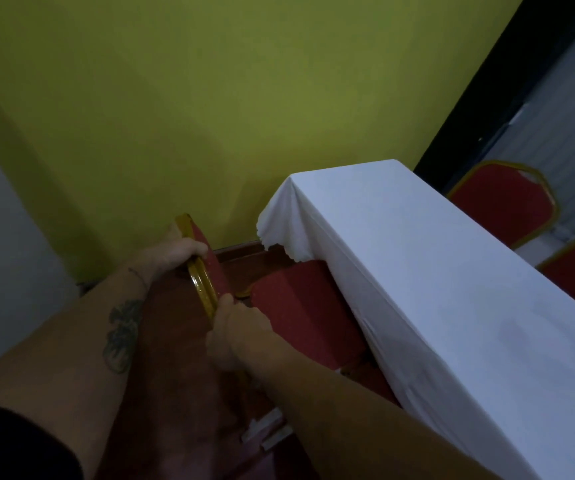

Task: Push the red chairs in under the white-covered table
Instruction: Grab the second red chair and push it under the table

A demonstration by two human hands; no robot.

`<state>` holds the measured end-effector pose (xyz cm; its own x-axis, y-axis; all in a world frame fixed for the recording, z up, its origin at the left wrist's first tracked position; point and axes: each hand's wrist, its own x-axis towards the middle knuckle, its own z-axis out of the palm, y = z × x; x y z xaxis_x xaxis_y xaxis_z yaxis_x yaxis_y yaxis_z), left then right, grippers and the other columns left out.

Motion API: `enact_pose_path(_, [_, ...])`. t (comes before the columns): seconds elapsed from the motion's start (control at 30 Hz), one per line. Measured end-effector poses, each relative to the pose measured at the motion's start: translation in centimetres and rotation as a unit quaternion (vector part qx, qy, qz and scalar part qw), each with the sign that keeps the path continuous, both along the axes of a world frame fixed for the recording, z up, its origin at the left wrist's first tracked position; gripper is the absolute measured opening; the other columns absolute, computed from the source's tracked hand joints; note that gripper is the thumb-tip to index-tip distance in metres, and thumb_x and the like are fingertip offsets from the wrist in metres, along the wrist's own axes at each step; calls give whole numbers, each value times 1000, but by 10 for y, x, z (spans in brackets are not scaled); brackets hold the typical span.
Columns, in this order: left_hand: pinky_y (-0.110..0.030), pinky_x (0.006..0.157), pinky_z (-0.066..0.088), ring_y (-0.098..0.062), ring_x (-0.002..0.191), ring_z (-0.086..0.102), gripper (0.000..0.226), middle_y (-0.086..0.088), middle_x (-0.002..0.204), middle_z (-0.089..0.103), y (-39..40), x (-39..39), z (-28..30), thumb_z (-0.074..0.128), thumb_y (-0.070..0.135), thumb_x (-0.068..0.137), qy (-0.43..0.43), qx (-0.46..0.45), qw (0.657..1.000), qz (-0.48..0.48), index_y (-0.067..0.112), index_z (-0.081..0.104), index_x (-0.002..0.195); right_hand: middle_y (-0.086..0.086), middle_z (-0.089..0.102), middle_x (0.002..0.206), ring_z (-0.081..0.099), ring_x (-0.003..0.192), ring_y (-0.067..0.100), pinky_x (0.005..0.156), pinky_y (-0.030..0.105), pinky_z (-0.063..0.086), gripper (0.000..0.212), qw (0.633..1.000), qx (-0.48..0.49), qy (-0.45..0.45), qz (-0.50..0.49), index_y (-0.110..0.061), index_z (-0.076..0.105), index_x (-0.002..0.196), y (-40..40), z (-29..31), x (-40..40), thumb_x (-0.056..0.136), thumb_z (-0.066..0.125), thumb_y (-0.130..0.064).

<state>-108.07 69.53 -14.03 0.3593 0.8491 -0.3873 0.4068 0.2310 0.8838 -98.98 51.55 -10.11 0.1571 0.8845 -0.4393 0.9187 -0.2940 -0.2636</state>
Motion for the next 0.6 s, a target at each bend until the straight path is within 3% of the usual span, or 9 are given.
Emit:
enact_pose_path(0.07, [-29,47,50,-23,57,60,72,-18,81,58,3,13,-10,73,21,49,-9,8,1000,7,-6,51,113,15,60,135,60,123,36,90,43,45,48,1000,5,0,-14,-11,39,137,0,-3,13,99,59,-30])
enact_pose_path(0.17, [-41,58,58,-34,72,66,86,-30,96,66,10,33,-30,73,34,48,-28,37,999,22,-13,54,117,15,60,133,61,120,37,83,42,38,45,1000,10,-6,-27,-14,37,137,-2,-6,30,99,56,-30])
enact_pose_path(0.23, [-50,68,60,-38,77,69,83,-30,97,68,6,45,-25,72,36,48,-33,50,998,36,-10,56,115,15,60,131,60,119,37,82,42,37,43,999,8,-9,-33,-15,38,135,-1,-7,38,99,57,-30])
enact_pose_path(0.37, [-47,85,58,-33,90,67,63,-13,101,65,-12,68,-8,68,30,62,-21,31,996,81,9,48,118,14,60,129,60,118,37,81,42,38,42,999,22,-12,-41,-14,40,132,4,-6,47,97,59,-27])
enact_pose_path(0.47, [-46,90,55,-35,94,65,48,-9,100,66,-24,84,-5,63,31,71,3,54,988,142,10,54,113,14,60,127,61,114,36,81,42,42,42,999,23,-5,-45,-14,40,133,6,-6,54,97,58,-25])
enact_pose_path(0.6, [-42,91,51,-37,102,63,59,-12,114,66,-43,99,1,56,28,79,27,78,982,171,7,48,134,12,61,122,63,108,34,82,44,49,40,998,22,-7,-52,-16,39,133,-4,-3,64,99,56,-28])
